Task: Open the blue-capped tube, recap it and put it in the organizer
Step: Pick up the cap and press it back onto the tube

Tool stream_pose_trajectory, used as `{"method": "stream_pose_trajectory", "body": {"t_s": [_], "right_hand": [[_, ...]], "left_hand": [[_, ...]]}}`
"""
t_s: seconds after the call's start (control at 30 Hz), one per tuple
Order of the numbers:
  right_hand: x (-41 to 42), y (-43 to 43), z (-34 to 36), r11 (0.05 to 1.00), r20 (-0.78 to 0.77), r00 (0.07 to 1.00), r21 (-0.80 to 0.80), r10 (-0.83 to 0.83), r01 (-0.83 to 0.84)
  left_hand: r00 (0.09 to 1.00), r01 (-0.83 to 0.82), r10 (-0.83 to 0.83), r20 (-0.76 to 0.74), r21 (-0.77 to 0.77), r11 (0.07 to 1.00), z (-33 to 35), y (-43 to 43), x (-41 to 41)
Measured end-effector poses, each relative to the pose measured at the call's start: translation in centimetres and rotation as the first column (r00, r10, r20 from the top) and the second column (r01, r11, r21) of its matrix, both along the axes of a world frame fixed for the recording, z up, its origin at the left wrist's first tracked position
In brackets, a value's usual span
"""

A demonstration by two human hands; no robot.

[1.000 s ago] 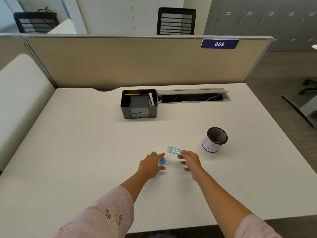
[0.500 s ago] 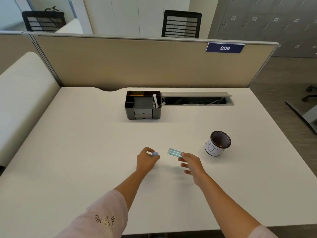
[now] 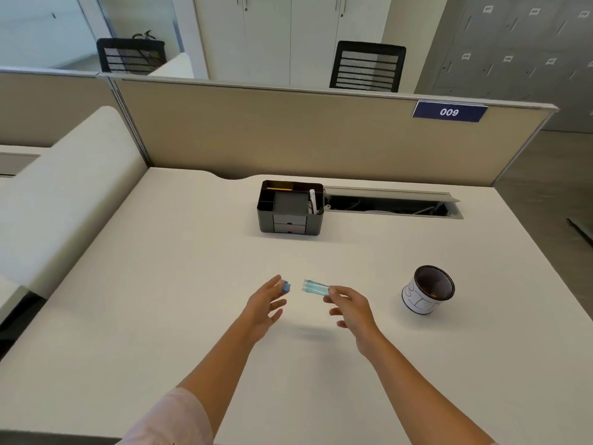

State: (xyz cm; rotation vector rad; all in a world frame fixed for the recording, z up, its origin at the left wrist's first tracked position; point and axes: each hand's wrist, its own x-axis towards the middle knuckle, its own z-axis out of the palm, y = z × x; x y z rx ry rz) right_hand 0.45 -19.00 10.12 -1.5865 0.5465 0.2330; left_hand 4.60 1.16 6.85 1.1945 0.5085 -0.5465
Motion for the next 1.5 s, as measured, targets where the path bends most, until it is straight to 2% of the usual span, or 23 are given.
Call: {"method": "stream_pose_trajectory", "body": {"t_s": [0.2, 0.43, 0.7, 0.83, 1.07, 1.3, 1.5], "right_hand": [[0.2, 1.1, 0.1, 0.996, 0.054, 0.997, -0.065, 0.059, -0.055], [0.0, 1.3, 0.2, 0.982, 0.161, 0.984, -0.185, 0.071, -0.04], [-1.0, 1.6, 0.0, 0.962, 0.282, 0.957, -0.272, 0.073, 0.007], [-1.6, 1.9, -0.2, 0.92, 0.324, 0.938, -0.392, 0.122, 0.016], [-2.7, 1.9, -0.3, 0.784, 0.384, 0.882, -0.62, 0.272, 0.028], [-3.1, 2.6, -0.3, 0.807, 0.46, 0.862, -0.581, 0.213, 0.11], [-2.8, 2.1, 0.1, 0.81, 0.466, 0.866, -0.57, 0.183, 0.136]], "left_hand": [[0.996, 0.065, -0.064, 0.06, -0.002, 0.998, 0.5, -0.5, -0.3], [0.989, 0.081, -0.094, 0.111, 0.111, 0.99, 2.0, -1.4, -0.4], [0.991, -0.067, 0.06, 0.121, 0.058, 0.996, 2.5, -2.6, -0.7], [0.988, -0.12, 0.117, 0.097, 0.02, 0.993, 2.9, -3.0, -0.9], [0.981, -0.187, 0.191, 0.046, -0.074, 0.98, 3.6, -2.7, -1.1], [0.985, -0.156, 0.165, 0.059, -0.135, 0.979, 4.2, -3.2, -1.5], [0.991, -0.102, 0.11, 0.081, -0.104, 0.989, 4.9, -2.8, -1.4]]}}
